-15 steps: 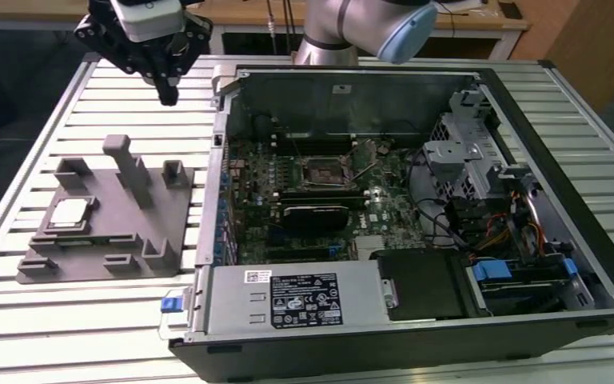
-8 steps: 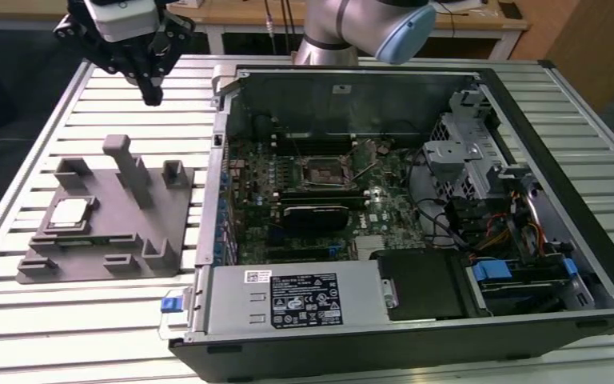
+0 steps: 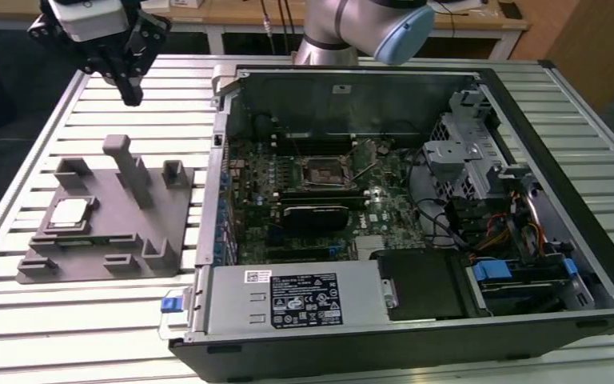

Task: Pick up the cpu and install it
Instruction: 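Reach for the cpu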

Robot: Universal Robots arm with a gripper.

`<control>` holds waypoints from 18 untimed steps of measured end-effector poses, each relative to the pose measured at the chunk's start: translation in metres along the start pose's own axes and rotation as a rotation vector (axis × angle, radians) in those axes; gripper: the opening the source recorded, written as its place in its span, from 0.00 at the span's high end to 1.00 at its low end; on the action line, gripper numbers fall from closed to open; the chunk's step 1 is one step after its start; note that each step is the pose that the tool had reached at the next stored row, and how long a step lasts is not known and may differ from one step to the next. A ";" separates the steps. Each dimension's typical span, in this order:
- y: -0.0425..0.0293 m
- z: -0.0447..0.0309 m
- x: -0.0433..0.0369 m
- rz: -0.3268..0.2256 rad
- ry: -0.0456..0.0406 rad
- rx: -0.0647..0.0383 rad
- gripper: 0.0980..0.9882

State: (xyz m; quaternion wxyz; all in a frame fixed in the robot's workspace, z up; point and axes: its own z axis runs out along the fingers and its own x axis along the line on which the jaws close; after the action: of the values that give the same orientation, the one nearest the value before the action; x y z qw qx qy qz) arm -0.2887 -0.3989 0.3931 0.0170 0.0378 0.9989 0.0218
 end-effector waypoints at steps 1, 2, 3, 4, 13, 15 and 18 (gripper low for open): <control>-0.0002 0.0000 0.0031 0.000 -0.0003 0.000 0.99; -0.0004 -0.0001 0.0055 0.000 -0.0004 0.000 0.99; -0.0006 -0.0001 0.0080 0.000 -0.0005 0.000 0.99; -0.0008 -0.0001 0.0103 0.000 -0.0005 0.000 0.99; -0.0025 0.0050 0.0304 0.000 -0.0011 0.000 0.99; -0.0029 0.0073 0.0333 0.000 -0.0012 0.000 0.99; -0.0033 0.0109 0.0366 0.000 -0.0011 0.000 0.99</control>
State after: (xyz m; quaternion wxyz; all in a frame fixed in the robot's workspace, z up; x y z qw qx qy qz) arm -0.3250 -0.3989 0.3809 0.0175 0.0378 0.9989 0.0219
